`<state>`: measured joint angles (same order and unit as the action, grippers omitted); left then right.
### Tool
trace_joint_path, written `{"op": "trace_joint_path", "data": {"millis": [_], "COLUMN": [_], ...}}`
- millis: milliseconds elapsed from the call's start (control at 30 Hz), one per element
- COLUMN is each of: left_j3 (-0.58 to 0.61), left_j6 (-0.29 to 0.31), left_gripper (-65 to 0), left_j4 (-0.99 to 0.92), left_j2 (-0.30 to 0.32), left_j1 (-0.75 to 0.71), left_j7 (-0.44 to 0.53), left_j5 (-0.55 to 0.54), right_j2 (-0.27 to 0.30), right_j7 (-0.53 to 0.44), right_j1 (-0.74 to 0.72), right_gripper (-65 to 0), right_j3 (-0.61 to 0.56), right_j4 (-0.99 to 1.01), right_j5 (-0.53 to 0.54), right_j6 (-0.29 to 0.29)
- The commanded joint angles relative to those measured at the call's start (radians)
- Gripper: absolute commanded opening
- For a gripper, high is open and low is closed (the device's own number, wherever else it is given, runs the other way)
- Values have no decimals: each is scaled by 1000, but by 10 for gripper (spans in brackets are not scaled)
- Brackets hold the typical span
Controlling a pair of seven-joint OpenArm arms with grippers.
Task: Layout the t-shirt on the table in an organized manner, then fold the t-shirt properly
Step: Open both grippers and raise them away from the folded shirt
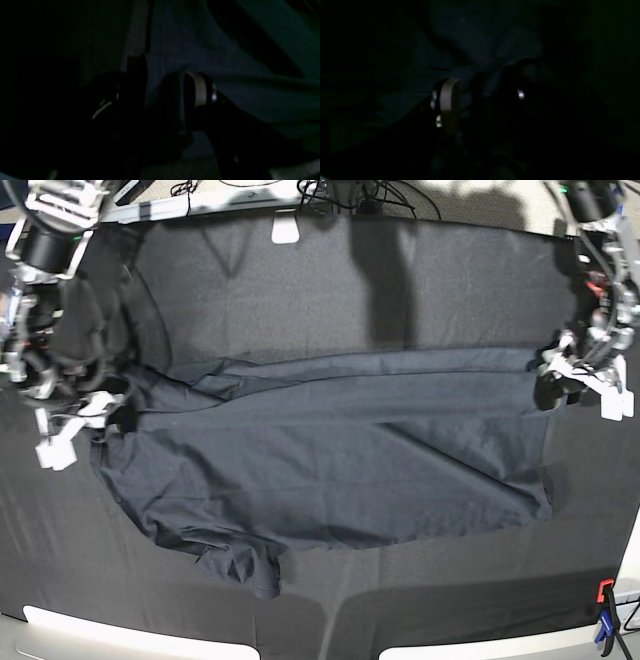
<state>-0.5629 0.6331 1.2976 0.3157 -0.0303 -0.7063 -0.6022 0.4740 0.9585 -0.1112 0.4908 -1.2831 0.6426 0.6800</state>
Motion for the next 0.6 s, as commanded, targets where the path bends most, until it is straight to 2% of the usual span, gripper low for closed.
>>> {"op": "trace_joint_path", "data": {"millis": [0,133,167,233,367,567], "left_j3": [-5,-6,-6,-6,-5,-5], "left_j6": [11,11,18,40,42,41], "left_gripper": [-357,-361,-373,-375,-375,-375], "left_j4": [19,25,40,100,293,657], "left_j2": [34,87,90,77,12,-153], "left_j1": [13,4,-5,-26,-104,-250], "left_j7": [3,-31,-31,-28,-27,-27], "left_j5": [-43,-153,-208,-212,-203,-203], "right_j2": [37,87,100,120,156,143], "right_j7": [-7,44,67,123,172,175], "right_j1": [-21,-21,-19,-19,13,145], "right_gripper": [-374,-374,-374,-374,-374,-375], "right_j3": [28,116,139,181,238,253], "right_j4": [-26,-43,-47,-54,-54,-55], "right_j5": [31,132,171,231,305,299], "right_j6": [18,18,18,18,18,18]}}
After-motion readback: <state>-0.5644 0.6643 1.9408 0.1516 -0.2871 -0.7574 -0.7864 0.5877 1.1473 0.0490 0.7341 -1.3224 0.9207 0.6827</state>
